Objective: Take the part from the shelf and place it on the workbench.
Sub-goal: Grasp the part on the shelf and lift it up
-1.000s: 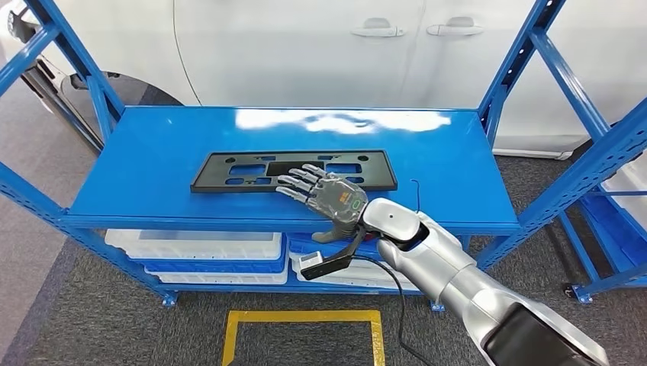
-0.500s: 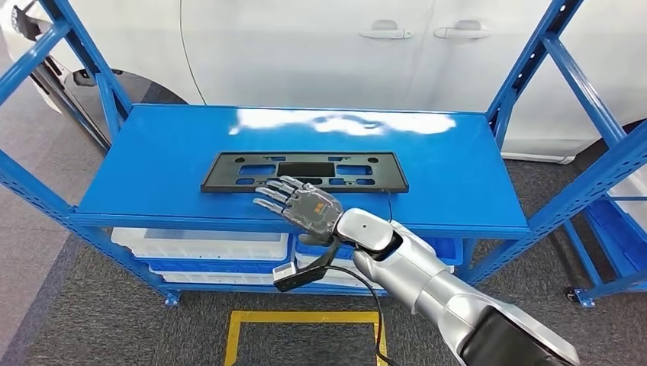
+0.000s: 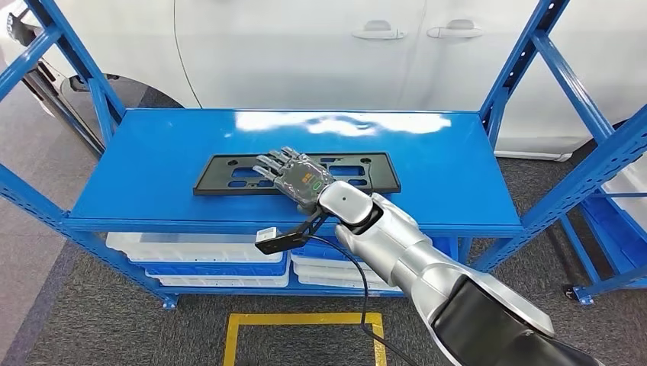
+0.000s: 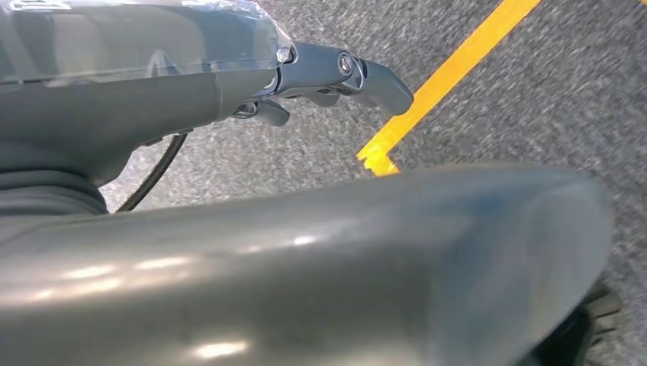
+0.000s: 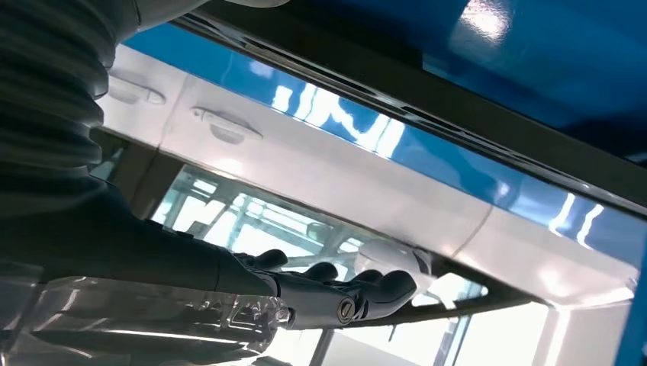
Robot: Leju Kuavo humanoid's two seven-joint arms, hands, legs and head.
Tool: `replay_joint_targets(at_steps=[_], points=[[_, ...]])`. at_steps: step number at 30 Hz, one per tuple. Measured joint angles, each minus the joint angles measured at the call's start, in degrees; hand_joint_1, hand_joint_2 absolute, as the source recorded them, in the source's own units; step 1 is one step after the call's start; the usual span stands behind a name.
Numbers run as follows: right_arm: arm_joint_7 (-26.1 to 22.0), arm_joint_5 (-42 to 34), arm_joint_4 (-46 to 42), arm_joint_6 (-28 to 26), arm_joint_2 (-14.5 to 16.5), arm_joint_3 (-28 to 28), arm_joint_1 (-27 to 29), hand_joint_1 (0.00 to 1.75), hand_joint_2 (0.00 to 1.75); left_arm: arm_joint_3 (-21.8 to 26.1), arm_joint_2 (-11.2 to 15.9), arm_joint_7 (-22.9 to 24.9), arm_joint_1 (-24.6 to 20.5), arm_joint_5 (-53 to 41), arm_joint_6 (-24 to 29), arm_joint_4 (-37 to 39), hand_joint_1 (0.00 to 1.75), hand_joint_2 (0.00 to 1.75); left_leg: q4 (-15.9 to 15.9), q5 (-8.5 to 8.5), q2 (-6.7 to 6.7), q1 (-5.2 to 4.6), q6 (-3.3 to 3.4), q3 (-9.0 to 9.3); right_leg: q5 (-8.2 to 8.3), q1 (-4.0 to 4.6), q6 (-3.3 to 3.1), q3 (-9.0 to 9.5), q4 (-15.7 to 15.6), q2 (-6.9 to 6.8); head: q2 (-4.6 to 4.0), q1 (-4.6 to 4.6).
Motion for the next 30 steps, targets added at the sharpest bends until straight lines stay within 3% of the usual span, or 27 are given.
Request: replay_joint_targets(at_steps=[3,5,8,9,10,11,14,16,18,20,23,25,26,28,30], points=[[1.2,0.3,2.6,0.5,0.4,0.0,-1.0,0.00,1.75,0.0,-0.2,-0.2,0.0,0.0,0.0,0.0,0.00,0.00,-0.4,0.00,-0.18,-0.13,1.19,-0.02,-0.04,0.03,0.83,-0.16,0.1,-0.04,0.00,0.00],[1.6,0.4,4.0,0.7,0.4,-0.2,-1.5,0.00,1.75,-0.1,-0.3,-0.2,0.0,0.0,0.0,0.0,0.00,0.00,-0.6,0.16,-0.13,-0.10,1.93,0.00,-1.71,-0.21,1.41,-1.20,2.4,-0.09,0.00,0.00],[1.9,0.7,5.8,0.8,0.3,-0.4,-1.6,0.00,1.75,-0.1,-0.3,-0.2,-0.1,0.0,-0.1,0.0,0.00,0.00,-0.6,0.15,-0.01,-0.24,2.51,-0.01,-6.74,-0.30,1.83,-6.43,13.4,-0.13,0.00,0.00],[1.9,0.7,6.3,0.8,0.3,-0.4,-1.6,0.00,1.75,-0.1,-0.3,-0.2,-0.1,0.0,-0.1,0.0,0.00,0.00,-0.6,0.12,-0.01,-0.33,2.58,0.00,-7.47,-0.30,1.81,-7.97,16.4,-0.13,0.00,0.00],[2.0,0.8,6.7,0.9,0.2,-0.4,-1.5,0.00,1.75,-0.1,-0.3,-0.2,-0.1,0.0,-0.2,0.0,0.00,0.00,-0.6,0.10,-0.02,-0.42,2.63,0.02,-7.12,-0.28,1.67,-8.61,17.3,-0.13,0.00,0.01],[2.0,0.9,7.1,1.1,0.2,-0.4,-1.5,0.00,1.75,-0.1,-0.3,-0.2,-0.1,0.0,-0.2,0.0,0.00,0.00,-0.6,0.07,-0.05,-0.53,2.66,0.08,-5.75,-0.24,1.42,-8.15,16.0,-0.12,0.00,0.01],[2.4,1.1,7.8,1.9,0.2,-0.7,-2.0,0.00,1.75,-0.1,-0.4,-0.2,-0.3,0.0,-0.2,0.0,0.00,0.00,-0.5,-0.05,-0.10,-0.86,2.58,0.18,-0.21,0.33,0.06,-3.01,4.5,-0.15,0.00,0.01],[3.0,1.5,8.3,2.6,0.1,-0.9,-2.2,0.00,1.75,-0.1,-0.5,-0.2,-0.4,0.0,-0.2,0.0,0.00,0.00,-0.5,-0.10,-0.07,-0.93,2.18,0.02,0.69,0.75,-0.44,-1.32,0.6,-0.22,0.00,0.01],[3.7,1.9,8.8,3.2,-0.2,-1.0,-2.1,0.00,1.75,-0.1,-0.5,-0.3,-0.5,0.0,-0.2,0.0,0.00,0.00,-0.6,-0.17,-0.01,-0.90,1.58,-0.02,0.72,0.71,-0.55,-1.12,0.1,-0.23,0.00,0.00],[4.6,2.1,9.3,3.8,-0.5,-1.2,-2.1,0.00,1.75,-0.1,-0.5,-0.4,-0.5,0.0,-0.2,0.0,0.00,0.00,0.8,-1.30,0.04,-0.88,0.94,-0.49,1.00,0.33,-0.88,-0.69,-0.6,-0.23,0.00,-0.01],[6.3,2.2,10.2,5.1,-0.9,-1.4,-2.0,0.00,1.75,-0.1,-0.5,-0.5,-0.5,0.1,0.0,0.0,0.00,0.00,10.2,-6.04,0.06,-0.62,0.10,-4.78,1.11,0.17,-1.27,-0.40,-1.0,-0.28,0.00,-0.01],[7.4,2.2,10.8,5.8,-1.4,-1.7,-1.7,0.00,1.75,-0.1,-0.4,-0.7,-0.3,0.2,0.1,0.0,0.00,0.00,14.7,-6.99,0.07,-0.45,-0.26,-7.16,1.04,0.15,-1.25,-0.39,-0.9,-0.29,0.00,-0.01],[7.8,2.3,11.1,5.9,-1.6,-1.9,-1.6,0.00,1.75,-0.1,-0.4,-0.7,-0.3,0.3,0.2,0.0,0.00,0.00,14.0,-5.86,0.08,-0.35,-0.38,-6.92,0.97,0.10,-1.15,-0.38,-0.8,-0.26,0.00,-0.01],[8.5,2.4,11.5,6.1,-2.1,-2.4,-1.6,0.00,1.75,-0.1,-0.3,-0.8,-0.3,0.4,0.3,0.0,0.00,0.00,7.2,-2.00,0.14,-0.09,-0.48,-3.89,0.64,-0.03,-0.77,-0.38,-0.4,-0.16,0.00,-0.01],[8.8,2.6,11.8,6.0,-2.4,-2.9,-1.6,0.00,1.75,-0.1,-0.3,-0.9,-0.3,0.6,0.3,0.0,0.00,0.00,1.3,-0.07,0.13,-0.10,-0.10,-1.07,0.30,0.09,-0.17,-0.64,0.3,-0.03,0.00,-0.01]])
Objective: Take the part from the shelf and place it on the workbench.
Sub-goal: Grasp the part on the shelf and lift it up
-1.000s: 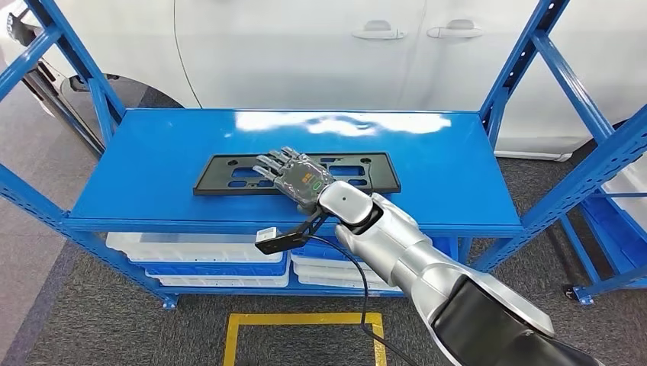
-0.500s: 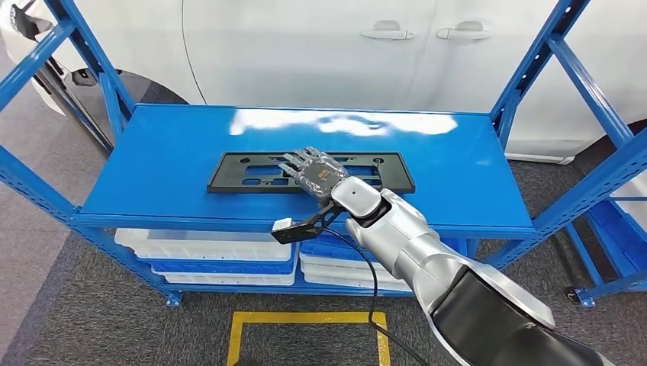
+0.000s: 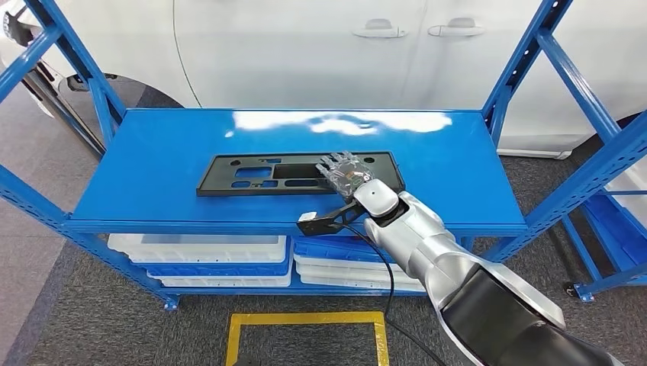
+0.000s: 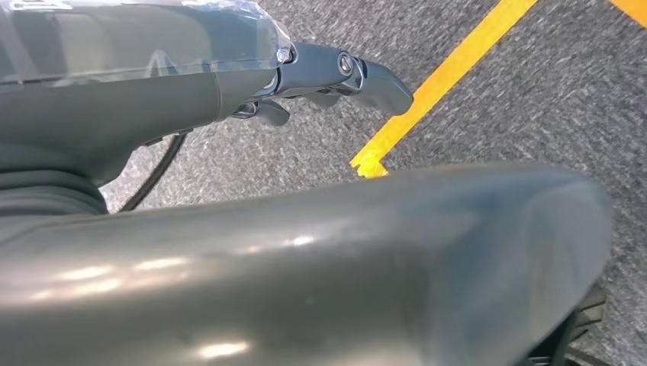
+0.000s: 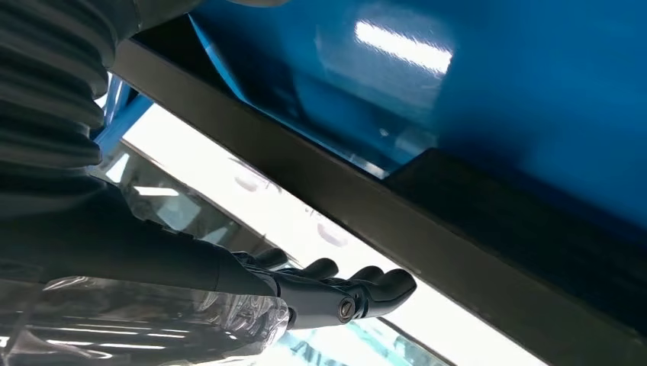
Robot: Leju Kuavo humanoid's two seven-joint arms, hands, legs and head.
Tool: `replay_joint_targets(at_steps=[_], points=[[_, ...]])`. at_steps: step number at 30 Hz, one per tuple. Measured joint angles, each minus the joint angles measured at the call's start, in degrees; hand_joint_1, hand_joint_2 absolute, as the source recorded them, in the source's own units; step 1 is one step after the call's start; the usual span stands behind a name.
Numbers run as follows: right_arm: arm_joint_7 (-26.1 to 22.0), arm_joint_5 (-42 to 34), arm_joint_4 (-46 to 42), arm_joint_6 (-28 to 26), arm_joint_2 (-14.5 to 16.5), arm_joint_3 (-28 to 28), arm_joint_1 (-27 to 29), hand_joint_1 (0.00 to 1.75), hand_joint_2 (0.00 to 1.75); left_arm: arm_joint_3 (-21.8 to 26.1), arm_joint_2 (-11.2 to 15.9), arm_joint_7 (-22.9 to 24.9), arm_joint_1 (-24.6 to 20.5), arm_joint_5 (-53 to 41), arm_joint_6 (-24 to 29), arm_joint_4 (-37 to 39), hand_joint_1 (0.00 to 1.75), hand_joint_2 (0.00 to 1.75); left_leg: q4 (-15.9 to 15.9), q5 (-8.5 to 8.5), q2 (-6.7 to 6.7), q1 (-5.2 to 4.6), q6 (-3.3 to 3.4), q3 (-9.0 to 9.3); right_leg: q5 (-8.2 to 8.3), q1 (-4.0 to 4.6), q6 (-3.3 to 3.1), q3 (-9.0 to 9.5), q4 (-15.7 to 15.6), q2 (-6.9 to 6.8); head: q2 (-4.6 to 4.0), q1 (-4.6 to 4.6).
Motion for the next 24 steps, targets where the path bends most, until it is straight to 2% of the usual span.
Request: replay_joint_targets(at_steps=[1,4,5,6,8,9,10,11,12,14,15,16,18,20,22,24], points=[[0.1,0.1,0.1,0.0,-0.2,-0.2,0.0,0.00,1.75,0.0,0.0,-0.1,0.0,0.0,0.0,0.0,0.00,0.00,-1.1,0.00,-0.05,-0.10,0.37,0.48,-0.06,0.09,0.32,-0.16,0.2,0.04,0.00,0.00],[0.3,0.3,0.4,-0.1,-0.6,-0.6,0.1,0.00,1.75,0.0,0.0,-0.3,0.1,0.2,0.0,0.0,0.00,0.00,-1.3,0.11,-0.21,-0.27,1.70,0.46,-0.31,-0.03,1.31,-0.41,0.4,-0.02,0.00,0.02],[0.4,0.3,0.4,-0.1,-0.7,-0.7,0.0,0.26,1.75,0.0,0.0,-0.3,0.1,0.2,0.0,0.0,0.00,0.00,-1.4,0.22,-0.21,-0.23,2.10,0.50,-1.06,-0.14,1.62,-0.79,1.4,-0.05,0.00,0.02],[0.4,0.4,0.5,-0.1,-0.8,-0.8,0.0,0.69,1.75,0.0,0.0,-0.4,0.0,0.2,0.0,0.0,0.00,0.00,-1.5,0.30,-0.17,-0.15,2.43,0.55,-2.36,-0.22,1.89,-1.67,3.5,-0.06,0.00,0.02],[0.4,0.6,0.6,0.0,-1.0,-1.0,0.1,1.57,1.75,0.0,0.0,-0.5,0.0,0.2,0.0,0.0,0.00,0.00,-1.5,0.31,-0.12,-0.22,2.77,0.53,-5.90,-0.32,2.24,-4.97,10.7,-0.07,0.00,0.02],[0.4,0.7,0.7,0.0,-1.1,-1.0,0.3,1.75,1.75,0.0,0.0,-0.6,0.0,0.2,0.0,0.0,0.00,0.00,-1.5,0.31,-0.11,-0.27,2.84,0.52,-7.26,-0.34,2.34,-6.75,14.4,-0.08,0.00,0.02],[0.4,0.8,0.8,0.0,-1.2,-1.0,0.4,1.75,1.75,0.0,0.0,-0.7,0.0,0.2,0.0,0.0,0.00,0.00,-1.5,0.31,-0.13,-0.33,2.87,0.51,-7.73,-0.36,2.36,-7.92,16.7,-0.07,0.00,0.02],[0.4,1.0,0.8,0.1,-1.3,-1.0,0.5,1.75,1.75,0.0,0.0,-0.7,0.0,0.2,0.0,0.0,0.00,0.00,-1.5,0.31,-0.16,-0.38,2.90,0.53,-7.04,-0.36,2.26,-7.99,16.8,-0.07,0.00,0.02],[0.4,1.1,0.9,0.1,-1.4,-1.1,0.5,1.75,1.75,0.0,0.0,-0.8,0.0,0.2,-0.1,0.0,0.00,0.00,-1.5,0.30,-0.19,-0.43,2.89,0.58,-5.37,-0.35,2.04,-6.96,14.5,-0.07,0.00,0.02],[0.4,1.2,0.9,0.2,-1.6,-1.3,0.3,1.75,1.75,0.0,-0.1,-0.9,0.0,0.2,-0.1,0.0,0.00,0.00,-1.5,0.27,-0.24,-0.56,2.80,0.65,-1.48,-0.14,1.28,-2.96,6.3,-0.06,0.00,0.02],[0.4,1.2,0.9,0.3,-1.6,-1.3,0.1,1.75,1.75,0.0,-0.2,-1.0,0.0,0.2,-0.2,0.0,0.00,0.00,-1.5,0.26,-0.25,-0.64,2.62,0.61,-0.41,0.05,0.97,-1.41,3.0,-0.09,0.00,0.02],[0.4,1.2,0.9,0.3,-1.7,-1.4,0.0,1.75,1.75,0.0,-0.2,-1.0,-0.1,0.2,-0.2,0.0,0.00,0.00,-1.5,0.27,-0.23,-0.67,2.38,0.55,-0.01,0.27,0.74,-0.52,1.0,-0.09,0.00,0.01],[0.5,1.2,1.0,0.3,-1.7,-1.4,-0.1,1.75,1.75,0.0,-0.3,-1.0,-0.1,0.2,-0.2,0.0,0.00,0.00,-1.6,0.34,-0.21,-0.66,1.76,0.55,-0.06,0.55,0.48,-0.26,0.1,-0.11,0.00,0.01],[0.4,1.2,0.9,0.2,-1.8,-1.4,-0.2,1.75,1.75,0.0,-0.3,-1.0,-0.1,0.2,-0.3,0.0,0.00,0.00,-1.1,-0.30,-0.15,-0.60,1.20,0.42,0.21,0.24,-0.11,0.15,-0.5,-0.25,0.00,0.01],[0.4,1.2,0.9,0.1,-1.8,-1.4,-0.3,1.75,1.75,0.0,-0.3,-1.0,-0.1,0.1,-0.4,0.0,0.00,0.00,3.2,-3.03,-0.11,-0.53,0.75,-1.34,0.46,-0.10,-0.68,0.53,-1.0,-0.44,0.00,0.01],[0.4,1.2,0.9,0.2,-1.8,-1.4,-0.2,1.75,1.75,0.0,-0.2,-1.0,-0.1,0.1,-0.5,0.0,0.00,0.00,10.6,-6.49,-0.10,-0.42,0.41,-4.67,0.46,-0.05,-0.87,0.54,-1.0,-0.47,0.00,0.01]])
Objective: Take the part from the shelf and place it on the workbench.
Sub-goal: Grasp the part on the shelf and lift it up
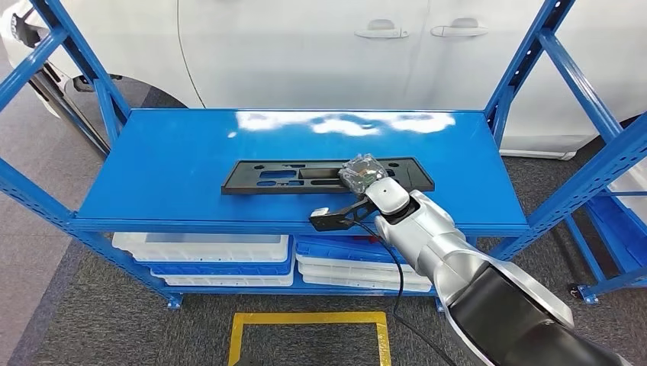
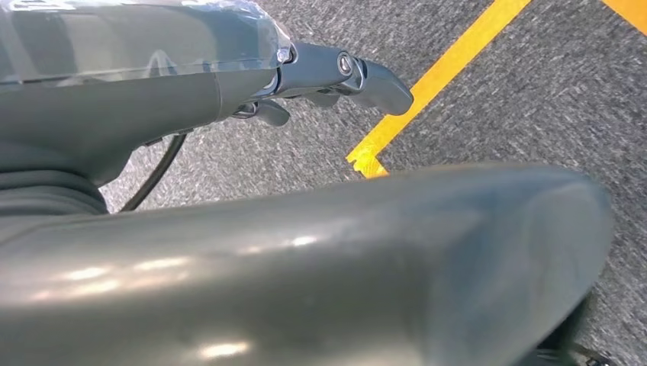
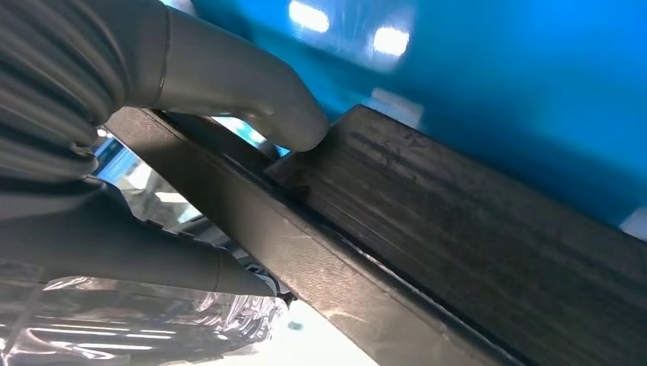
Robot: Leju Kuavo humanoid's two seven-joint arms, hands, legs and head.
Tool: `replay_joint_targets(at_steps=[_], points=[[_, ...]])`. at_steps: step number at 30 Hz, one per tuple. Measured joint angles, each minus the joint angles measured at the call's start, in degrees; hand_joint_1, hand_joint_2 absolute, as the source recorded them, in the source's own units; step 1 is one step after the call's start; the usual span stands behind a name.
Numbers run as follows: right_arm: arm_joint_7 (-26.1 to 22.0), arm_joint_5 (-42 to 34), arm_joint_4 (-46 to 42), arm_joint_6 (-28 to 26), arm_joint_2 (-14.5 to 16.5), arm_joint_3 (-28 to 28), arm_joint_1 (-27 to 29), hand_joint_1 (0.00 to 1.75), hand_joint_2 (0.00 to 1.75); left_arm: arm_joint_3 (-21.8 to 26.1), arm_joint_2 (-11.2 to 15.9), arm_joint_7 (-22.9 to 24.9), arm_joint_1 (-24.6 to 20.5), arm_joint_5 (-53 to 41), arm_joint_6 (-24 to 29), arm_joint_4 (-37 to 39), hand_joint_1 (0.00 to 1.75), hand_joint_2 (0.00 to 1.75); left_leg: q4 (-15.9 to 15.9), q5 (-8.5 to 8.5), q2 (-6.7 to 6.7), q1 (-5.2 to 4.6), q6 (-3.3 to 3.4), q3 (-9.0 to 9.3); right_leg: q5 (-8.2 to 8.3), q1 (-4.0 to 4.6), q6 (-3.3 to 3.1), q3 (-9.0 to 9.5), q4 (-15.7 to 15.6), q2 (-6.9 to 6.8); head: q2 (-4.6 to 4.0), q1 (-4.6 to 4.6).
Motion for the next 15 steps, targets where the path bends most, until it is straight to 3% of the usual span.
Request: replay_joint_targets(at_steps=[1,2,3,4,6,7,11,13,15], points=[[-0.1,0.0,0.0,0.0,0.0,0.0,0.1,1.75,1.75,0.0,0.0,0.0,0.0,0.0,0.0,0.0,0.00,0.00,2.7,-0.75,0.00,0.05,-0.16,-1.26,-0.01,0.01,-0.01,0.00,0.0,0.01,0.00,0.00],[-0.2,0.0,0.0,-0.1,0.0,0.0,0.2,1.75,1.75,0.0,0.1,0.0,0.0,0.0,-0.1,0.0,0.00,0.00,3.4,-0.39,0.01,0.09,-0.28,-1.61,-0.04,0.00,0.02,0.01,0.1,0.03,0.00,-0.01],[-0.3,0.1,0.0,-0.3,0.0,-0.1,0.3,1.75,1.75,0.0,0.1,0.0,0.0,0.0,-0.1,0.0,0.00,0.00,1.8,1.09,0.02,0.17,-0.36,-0.82,-0.09,-0.04,0.09,0.03,0.2,0.07,0.00,-0.01],[-0.5,0.1,0.0,-0.5,0.0,-0.3,0.3,1.75,1.75,0.0,0.1,0.0,0.0,0.1,-0.1,0.0,0.00,0.00,-1.9,3.23,0.06,0.27,-0.39,0.94,-0.20,-0.08,0.25,0.05,0.4,0.11,0.00,-0.01],[-1.5,-0.7,-0.1,-1.2,0.1,-0.9,0.3,1.75,1.75,0.0,0.1,0.0,-0.1,0.3,0.0,0.0,0.00,0.00,-9.1,5.88,0.12,0.31,-0.14,4.49,-0.51,0.02,0.77,-0.13,0.9,0.21,0.00,0.00],[-2.4,-1.7,-0.2,-1.7,0.1,-1.4,0.3,1.75,1.75,0.0,0.1,-0.1,-0.1,0.4,0.1,0.0,0.00,0.00,-11.1,6.24,0.11,0.26,0.15,5.36,-0.57,0.10,1.09,-0.29,1.1,0.24,-0.01,0.01],[-11.5,-10.1,-1.9,-4.4,0.3,-6.1,0.5,1.75,1.75,0.0,0.2,-0.3,0.1,0.8,0.5,0.0,0.00,0.00,-12.0,6.51,-0.01,0.05,1.70,5.44,-0.93,0.03,2.35,-0.91,1.7,0.25,0.00,0.01],[-17.5,-14.6,-4.1,-4.8,0.4,-9.4,0.6,1.75,1.75,0.0,0.2,-0.4,0.1,1.1,0.8,0.0,0.00,0.00,-12.3,6.75,0.00,0.21,2.26,5.44,-3.52,-0.15,2.86,-2.73,5.7,0.21,0.00,0.02],[-23.1,-19.1,-7.5,-3.9,0.4,-12.6,1.4,1.75,1.75,0.1,0.2,-0.5,0.2,1.4,1.1,0.0,0.00,0.00,-12.3,6.75,-0.02,0.15,2.49,5.39,-7.13,-0.24,3.20,-6.31,13.6,0.19,0.00,0.02]])
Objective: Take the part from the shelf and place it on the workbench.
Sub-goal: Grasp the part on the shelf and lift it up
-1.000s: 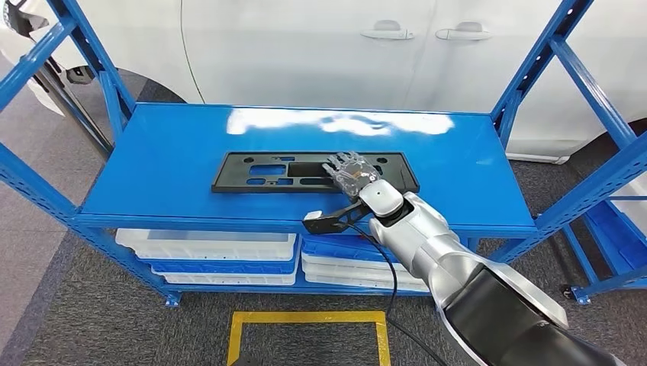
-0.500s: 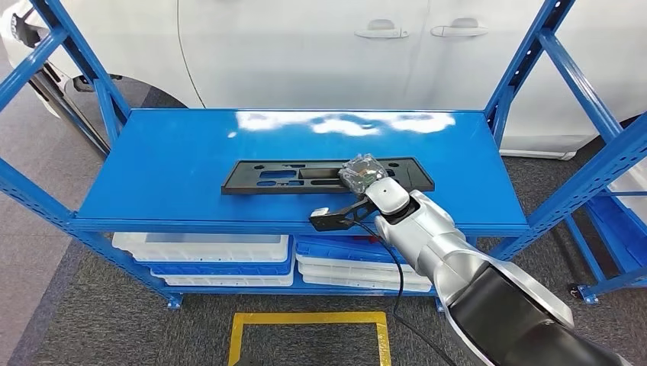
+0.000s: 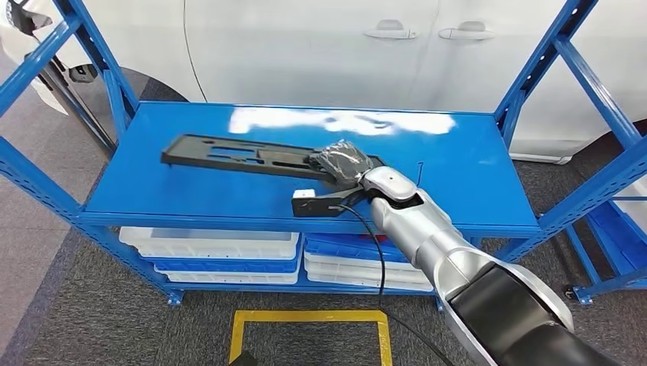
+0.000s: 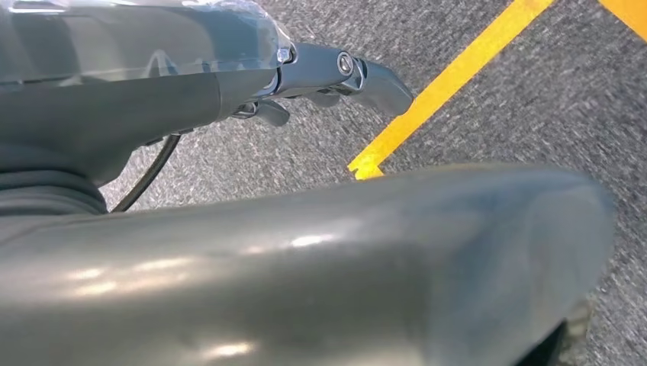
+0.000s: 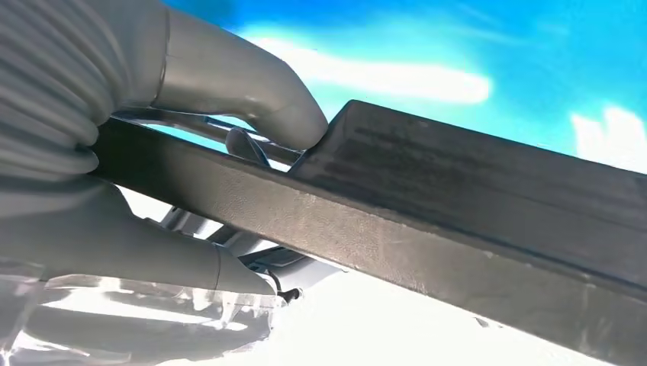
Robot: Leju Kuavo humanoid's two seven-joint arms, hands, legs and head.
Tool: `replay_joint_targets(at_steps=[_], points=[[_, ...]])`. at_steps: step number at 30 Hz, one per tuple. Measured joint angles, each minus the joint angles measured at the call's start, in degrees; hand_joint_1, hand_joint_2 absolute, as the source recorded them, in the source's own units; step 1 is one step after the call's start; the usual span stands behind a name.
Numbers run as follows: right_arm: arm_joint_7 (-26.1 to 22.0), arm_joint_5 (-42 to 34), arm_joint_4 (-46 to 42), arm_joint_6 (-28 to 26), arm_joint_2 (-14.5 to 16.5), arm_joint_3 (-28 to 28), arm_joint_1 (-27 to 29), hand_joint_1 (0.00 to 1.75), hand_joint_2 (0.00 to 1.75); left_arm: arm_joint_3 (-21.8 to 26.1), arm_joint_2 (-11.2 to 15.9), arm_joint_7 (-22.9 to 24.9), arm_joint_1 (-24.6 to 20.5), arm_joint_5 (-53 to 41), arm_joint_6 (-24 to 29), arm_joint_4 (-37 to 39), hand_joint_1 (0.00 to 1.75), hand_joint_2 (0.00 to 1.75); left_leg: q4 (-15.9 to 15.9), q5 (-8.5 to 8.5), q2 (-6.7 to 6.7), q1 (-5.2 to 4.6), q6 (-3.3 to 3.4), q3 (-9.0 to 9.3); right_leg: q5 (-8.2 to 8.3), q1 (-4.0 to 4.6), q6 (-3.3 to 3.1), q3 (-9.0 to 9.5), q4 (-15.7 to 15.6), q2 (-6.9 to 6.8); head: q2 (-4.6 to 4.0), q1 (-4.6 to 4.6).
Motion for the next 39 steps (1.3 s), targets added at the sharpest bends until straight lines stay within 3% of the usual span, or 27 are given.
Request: replay_joint_targets(at_steps=[1,2,3,5,7,9,12,13,16,17,18,19,21,23,27,29,31,32,33,34,36,38,39], points=[[-2.3,-2.4,-2.3,1.1,-0.1,-1.4,0.8,1.75,1.75,0.0,0.0,0.0,0.1,0.1,0.1,0.0,0.00,0.00,0.0,-0.03,-0.02,-0.03,0.04,0.02,-0.98,-0.03,0.06,-1.54,3.2,0.00,0.00,0.00],[-4.4,-5.1,-5.2,2.6,-0.3,-2.7,1.8,1.75,1.75,0.0,0.1,0.0,0.2,0.2,0.3,0.0,0.00,0.00,0.0,-0.06,-0.08,-0.06,0.07,0.06,-0.94,-0.04,0.01,-2.28,4.6,0.00,0.00,0.00],[-6.0,-7.9,-8.6,4.4,-0.5,-4.0,2.9,1.75,1.75,0.1,0.1,0.0,0.3,0.2,0.3,0.0,0.00,0.00,0.0,-0.11,-0.18,-0.11,0.08,0.14,0.21,-0.03,-0.16,-1.91,3.6,0.00,0.00,0.00],[-7.4,-13.8,-17.2,7.8,-1.4,-5.9,5.2,1.75,1.75,0.1,0.2,0.0,0.5,0.5,0.4,0.0,0.00,0.00,0.0,-0.22,-0.43,-0.22,0.00,0.33,4.28,0.17,-0.94,1.53,-4.2,0.01,0.00,0.00],[-7.5,-20.6,-27.3,10.6,-2.8,-7.2,7.2,1.75,1.75,0.2,0.2,0.0,0.7,0.8,0.6,0.0,0.00,0.00,0.0,-0.32,-0.61,-0.41,-0.32,0.23,6.76,0.60,-1.77,4.52,-11.0,-0.04,0.00,0.00],[-7.4,-27.6,-36.6,12.7,-4.3,-8.2,8.6,1.75,1.75,0.5,0.3,0.1,0.9,1.2,1.0,0.0,0.00,0.00,-0.1,-0.32,-0.67,-0.41,-0.84,0.08,6.90,0.92,-2.14,5.07,-12.5,-0.07,0.00,-0.01],[-7.3,-37.5,-48.9,15.3,-6.0,-9.0,10.9,1.75,1.75,1.0,0.5,0.1,1.2,2.0,1.9,0.0,0.00,0.00,0.7,-1.44,-0.42,-0.44,-1.66,-0.09,7.30,0.43,-2.74,5.81,-13.8,-0.12,0.00,-0.02],[-7.4,-40.6,-52.6,15.9,-6.5,-9.1,12.0,1.75,1.75,1.3,0.5,0.0,1.2,2.4,2.1,0.0,0.00,0.00,2.8,-2.78,-0.29,-0.43,-1.86,-0.87,7.42,0.24,-2.98,6.16,-14.2,-0.16,0.00,-0.02],[-9.7,-47.5,-61.5,17.0,-7.7,-9.2,17.6,1.75,1.75,2.1,0.6,-0.4,1.3,3.2,2.7,0.0,0.00,0.00,13.0,-7.41,-0.11,-0.18,-2.35,-5.34,7.25,0.32,-3.32,6.63,-14.4,-0.25,0.00,-0.01],[-11.3,-49.0,-63.9,17.2,-8.2,-9.1,20.5,1.75,1.75,2.3,0.7,-0.6,1.4,3.4,2.8,0.0,0.00,0.00,14.7,-7.64,-0.09,-0.11,-2.51,-6.13,7.13,0.33,-3.31,6.75,-14.3,-0.28,0.00,-0.01],[-13.1,-50.1,-66.0,17.5,-8.7,-9.0,23.7,1.75,1.75,2.5,0.7,-0.8,1.6,3.5,3.0,0.0,0.00,0.00,14.3,-6.85,-0.06,-0.04,-2.65,-5.95,6.98,0.31,-3.21,6.88,-14.3,-0.28,-0.01,-0.01],[-15.0,-50.6,-68.1,17.7,-9.2,-8.9,27.2,1.75,1.75,2.7,0.8,-1.0,1.7,3.6,3.4,0.0,0.00,0.00,11.6,-5.15,-0.03,0.07,-2.73,-4.65,6.78,0.27,-3.06,6.99,-14.1,-0.27,-0.01,-0.01],[-17.7,-50.3,-71.7,18.2,-9.8,-8.4,34.4,1.75,1.75,3.0,0.9,-1.4,1.8,3.9,4.5,0.0,0.00,0.87,3.9,-2.09,-0.05,0.19,-2.70,-0.82,6.20,0.31,-2.57,7.04,-13.5,-0.20,-0.01,-0.01],[-18.5,-49.0,-74.3,18.4,-10.0,-6.8,41.0,1.75,1.75,3.2,0.9,-1.6,1.9,4.1,6.2,0.0,0.00,1.75,0.0,-1.40,-0.15,0.11,-2.15,1.25,5.80,0.46,-2.01,6.90,-12.9,-0.06,0.00,-0.01],[-18.1,-47.4,-75.6,18.5,-9.5,-2.0,48.7,1.75,1.75,3.5,0.8,-1.0,1.9,4.1,8.4,0.0,0.00,1.75,-0.5,-1.28,-0.14,-0.04,-0.67,1.52,4.94,0.17,-0.84,6.57,-12.0,0.05,0.00,-0.01],[-17.9,-46.5,-75.5,17.6,-9.0,0.2,50.4,1.75,1.75,3.6,0.7,-0.9,1.8,3.9,8.9,0.0,0.00,1.75,-0.8,-1.06,-0.05,0.14,-0.18,1.62,1.88,-0.04,-0.32,4.48,-7.2,0.03,0.00,0.00],[-17.8,-46.1,-75.3,17.0,-8.8,2.0,51.7,1.75,1.75,3.6,0.7,-0.6,1.7,3.4,9.5,0.0,0.00,1.75,-0.8,-1.05,0.00,0.10,-0.03,1.58,-1.67,-0.16,0.05,0.98,0.6,0.02,0.00,0.00],[-17.8,-46.0,-75.1,16.8,-8.7,2.6,52.4,1.75,1.75,3.6,0.7,-0.4,1.7,3.1,9.9,0.0,0.00,1.75,-0.8,-1.05,0.00,0.08,-0.03,1.59,-2.37,-0.20,0.15,-0.16,3.2,0.01,0.00,0.00],[-17.7,-46.0,-74.9,16.7,-8.7,3.2,52.9,1.75,1.75,3.5,0.7,-0.1,1.7,2.8,10.3,0.0,0.00,1.75,-0.7,-1.06,0.00,0.08,-0.03,1.62,-1.84,-0.20,0.13,-0.17,3.3,0.01,0.00,0.00],[-17.7,-46.0,-74.7,16.6,-8.7,3.7,53.4,1.75,1.75,3.5,0.7,0.2,1.7,2.5,10.5,0.0,0.00,1.75,-0.7,-1.07,-0.02,0.08,-0.05,1.66,-0.42,-0.20,0.02,0.88,1.3,0.01,0.00,0.00],[-17.8,-45.8,-74.4,16.1,-8.7,4.7,53.9,1.75,1.75,3.5,0.6,0.5,1.7,2.4,10.6,0.0,0.00,1.75,-0.7,-1.11,-0.05,0.06,-0.20,1.80,3.17,-0.11,-0.53,5.12,-6.9,0.00,0.00,0.00],[-17.9,-45.5,-74.1,15.4,-8.7,5.4,54.2,1.75,1.75,3.5,0.4,0.6,1.5,2.7,10.2,0.0,0.00,1.75,-0.7,-1.16,-0.07,-0.09,-0.70,1.81,4.72,0.23,-1.14,7.78,-12.2,0.01,0.00,0.00],[-18.0,-45.4,-73.8,15.1,-8.7,5.6,54.3,1.75,1.75,3.5,0.4,0.7,1.4,2.8,9.8,0.0,0.00,1.75,-0.7,-1.16,-0.06,-0.15,-1.05,1.81,4.68,0.41,-1.40,8.04,-12.9,0.04,0.00,0.00]])
